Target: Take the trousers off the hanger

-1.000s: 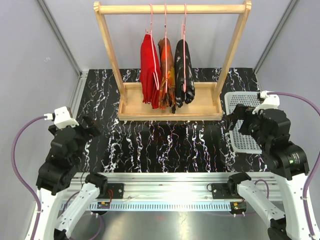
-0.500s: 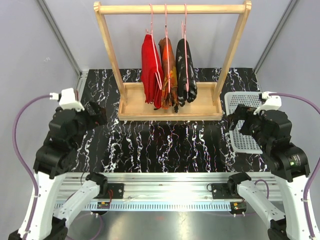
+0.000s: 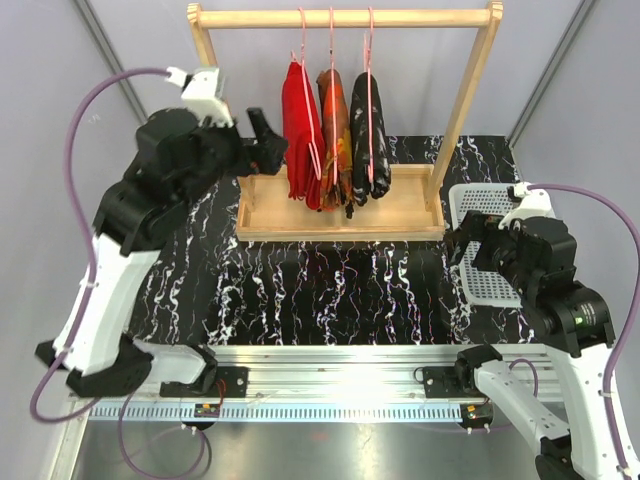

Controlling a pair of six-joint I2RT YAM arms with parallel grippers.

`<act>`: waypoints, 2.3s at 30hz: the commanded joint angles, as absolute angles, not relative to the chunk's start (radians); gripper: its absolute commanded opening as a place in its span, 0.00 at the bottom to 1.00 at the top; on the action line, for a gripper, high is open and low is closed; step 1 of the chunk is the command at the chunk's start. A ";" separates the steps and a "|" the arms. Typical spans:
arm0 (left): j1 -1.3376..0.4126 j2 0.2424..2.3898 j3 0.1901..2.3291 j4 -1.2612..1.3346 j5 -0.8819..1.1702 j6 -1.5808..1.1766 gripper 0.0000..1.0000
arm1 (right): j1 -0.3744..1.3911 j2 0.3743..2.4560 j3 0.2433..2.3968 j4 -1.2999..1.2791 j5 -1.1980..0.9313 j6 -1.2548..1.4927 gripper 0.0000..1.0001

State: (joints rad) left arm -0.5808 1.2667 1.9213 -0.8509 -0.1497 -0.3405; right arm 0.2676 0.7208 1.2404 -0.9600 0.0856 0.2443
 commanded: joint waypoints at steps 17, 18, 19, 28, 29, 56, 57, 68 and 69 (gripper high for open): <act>-0.724 1.710 2.310 -0.872 -0.672 -0.198 0.70 | 0.272 0.617 1.292 -1.005 0.038 0.256 0.99; -0.724 1.716 2.301 -0.847 -0.655 -0.174 0.70 | 0.273 0.614 1.293 -1.006 0.034 0.256 0.99; -0.724 1.724 2.301 -0.847 -0.650 -0.164 0.70 | 0.273 0.614 1.292 -1.006 0.032 0.255 0.99; -0.712 1.809 2.342 -0.861 -0.640 -0.126 0.50 | 0.272 0.614 1.275 -0.999 0.009 0.258 0.99; -0.707 1.813 2.342 -0.853 -0.626 -0.123 0.45 | 0.272 0.612 1.273 -0.994 0.008 0.256 0.99; -0.603 1.532 2.057 -0.353 -0.437 -0.173 0.00 | 0.272 0.603 1.226 -0.950 -0.060 0.276 1.00; -0.603 1.532 2.066 -0.344 -0.448 -0.167 0.00 | 0.272 0.601 1.226 -0.950 -0.060 0.278 1.00; -0.600 1.496 2.111 -0.253 -0.393 -0.137 0.00 | 0.272 0.560 1.195 -0.813 -0.196 0.324 0.99; -0.600 1.494 2.114 -0.253 -0.387 -0.137 0.00 | 0.273 0.558 1.190 -0.787 -0.216 0.330 1.00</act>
